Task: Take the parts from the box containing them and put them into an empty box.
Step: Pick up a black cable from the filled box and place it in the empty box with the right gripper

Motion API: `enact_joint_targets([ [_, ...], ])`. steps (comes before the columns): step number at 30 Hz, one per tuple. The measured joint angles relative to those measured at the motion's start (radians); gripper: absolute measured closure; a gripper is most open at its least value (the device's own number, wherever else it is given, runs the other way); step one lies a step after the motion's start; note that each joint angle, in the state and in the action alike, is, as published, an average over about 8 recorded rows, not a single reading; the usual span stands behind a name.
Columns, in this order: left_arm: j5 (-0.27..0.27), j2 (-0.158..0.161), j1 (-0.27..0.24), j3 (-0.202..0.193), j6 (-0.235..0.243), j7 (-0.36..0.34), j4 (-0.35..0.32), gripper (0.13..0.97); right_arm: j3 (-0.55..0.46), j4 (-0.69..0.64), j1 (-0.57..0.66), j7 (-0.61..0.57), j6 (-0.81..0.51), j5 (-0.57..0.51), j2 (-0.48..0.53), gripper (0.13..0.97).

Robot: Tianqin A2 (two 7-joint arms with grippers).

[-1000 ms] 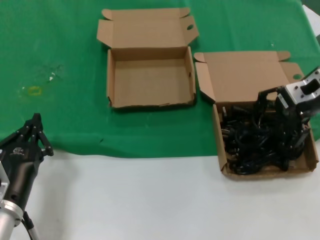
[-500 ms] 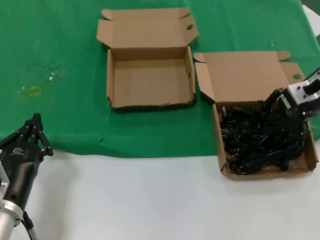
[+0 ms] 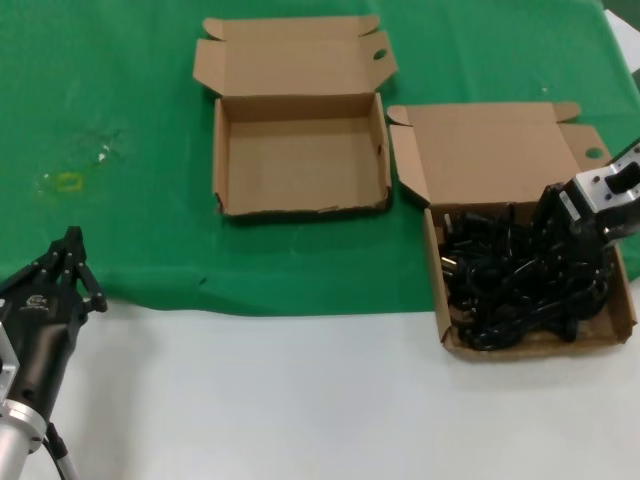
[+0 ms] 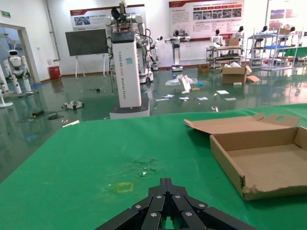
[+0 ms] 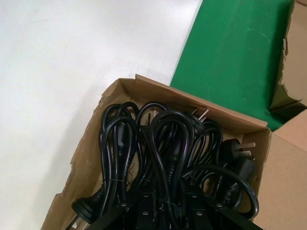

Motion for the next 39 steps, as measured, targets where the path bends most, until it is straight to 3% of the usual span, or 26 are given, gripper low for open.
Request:
enact_joint_targets([
  [13,0.0,0.0,0.0,0.0,0.0,0.0,0.0,0.953,0.024,0.088,0.009,0.073,-0.037,-0.001,0.029,0.869],
  [25,0.0,0.0,0.0,0.0,0.0,0.0,0.0,0.953,0.069,0.178,0.079,0.247,-0.125,0.04,0.035,0.877],
  [32,0.0,0.0,0.0,0.0,0.0,0.0,0.0,0.953,0.078,0.102,0.151,0.284,-0.133,0.056,-0.036,0.878],
  [39,0.0,0.0,0.0,0.0,0.0,0.0,0.0,0.953,0.068,-0.085,0.263,0.236,-0.09,0.042,-0.147,0.879],
])
